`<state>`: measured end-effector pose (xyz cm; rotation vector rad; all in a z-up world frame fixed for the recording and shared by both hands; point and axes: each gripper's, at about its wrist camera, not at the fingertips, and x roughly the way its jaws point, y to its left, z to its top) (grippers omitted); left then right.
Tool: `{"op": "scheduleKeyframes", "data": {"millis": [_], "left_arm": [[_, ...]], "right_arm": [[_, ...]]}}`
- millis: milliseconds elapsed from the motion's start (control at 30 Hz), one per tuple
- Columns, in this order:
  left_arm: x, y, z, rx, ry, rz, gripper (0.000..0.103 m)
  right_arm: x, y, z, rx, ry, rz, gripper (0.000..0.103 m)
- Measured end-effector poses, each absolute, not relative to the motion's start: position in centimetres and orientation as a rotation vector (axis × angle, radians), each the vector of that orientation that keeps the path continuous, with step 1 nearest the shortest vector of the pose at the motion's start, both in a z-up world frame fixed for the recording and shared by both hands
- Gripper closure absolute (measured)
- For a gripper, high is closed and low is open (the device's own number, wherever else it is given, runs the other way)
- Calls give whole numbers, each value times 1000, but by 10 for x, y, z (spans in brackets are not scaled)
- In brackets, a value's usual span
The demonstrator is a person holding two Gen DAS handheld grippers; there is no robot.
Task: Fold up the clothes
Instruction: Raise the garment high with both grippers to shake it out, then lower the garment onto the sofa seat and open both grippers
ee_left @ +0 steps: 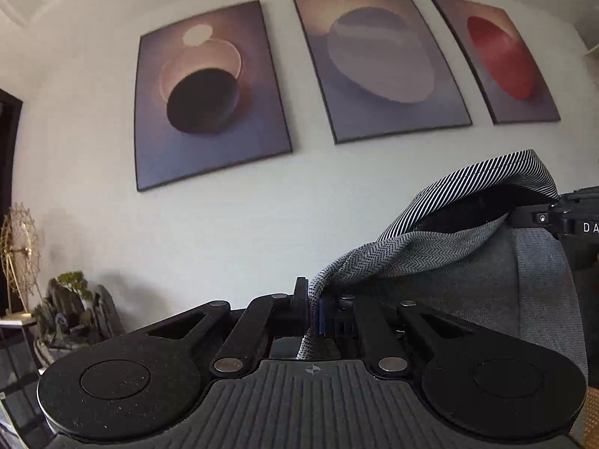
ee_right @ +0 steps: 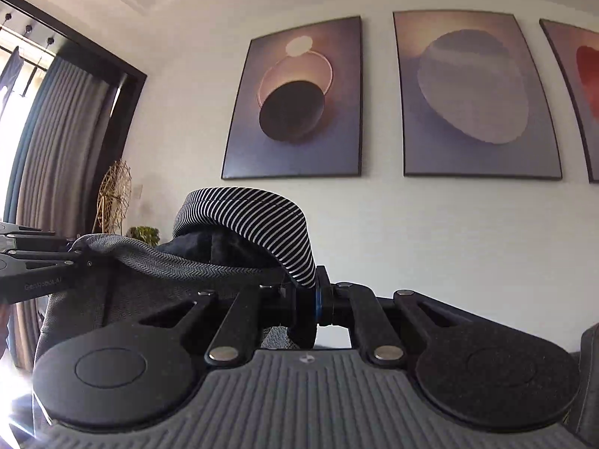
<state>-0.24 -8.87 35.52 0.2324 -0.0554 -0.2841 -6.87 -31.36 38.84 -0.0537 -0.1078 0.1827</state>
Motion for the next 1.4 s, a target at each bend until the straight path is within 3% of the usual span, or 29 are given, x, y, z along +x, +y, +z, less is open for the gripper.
{"op": "scheduleKeyframes", "data": {"millis": [300, 367, 433, 467, 500, 567, 633, 667, 733, 800, 900, 1200, 1400], "left_arm": [[209, -142, 198, 232, 252, -247, 102], [263, -155, 144, 238, 336, -221, 94], [305, -166, 77, 298, 468, -173, 78], [324, -171, 45, 327, 533, -150, 74], [331, -167, 17, 349, 590, -144, 74], [344, -161, -36, 393, 700, -131, 73], [335, -141, -56, 419, 730, -133, 73], [325, -129, -55, 405, 728, -142, 65], [291, -115, -53, 390, 730, -188, 61], [244, -108, -52, 385, 736, -256, 59], [174, -99, -50, 378, 744, -359, 46], [8, -101, -78, 334, 780, -545, 40], [7, -110, -92, 224, 820, -511, 36]], "right_arm": [[122, -343, 242, -15, 199, 105, 93], [173, -351, 191, 8, 286, 84, 93], [223, -358, 126, 38, 402, 73, 87], [246, -360, 92, 50, 476, 67, 76], [265, -362, 56, 61, 561, 51, 59], [272, -366, -4, 83, 653, 29, 56], [263, -370, -40, 104, 705, 45, 56], [255, -372, -50, 107, 728, 51, 55], [228, -374, -60, 120, 769, 74, 54], [187, -377, -63, 195, 761, 136, 44], [120, -373, -61, 307, 761, 211, 40], [-37, -339, -81, 487, 790, 277, 40], [-60, -327, -89, 521, 794, 248, 40]]}}
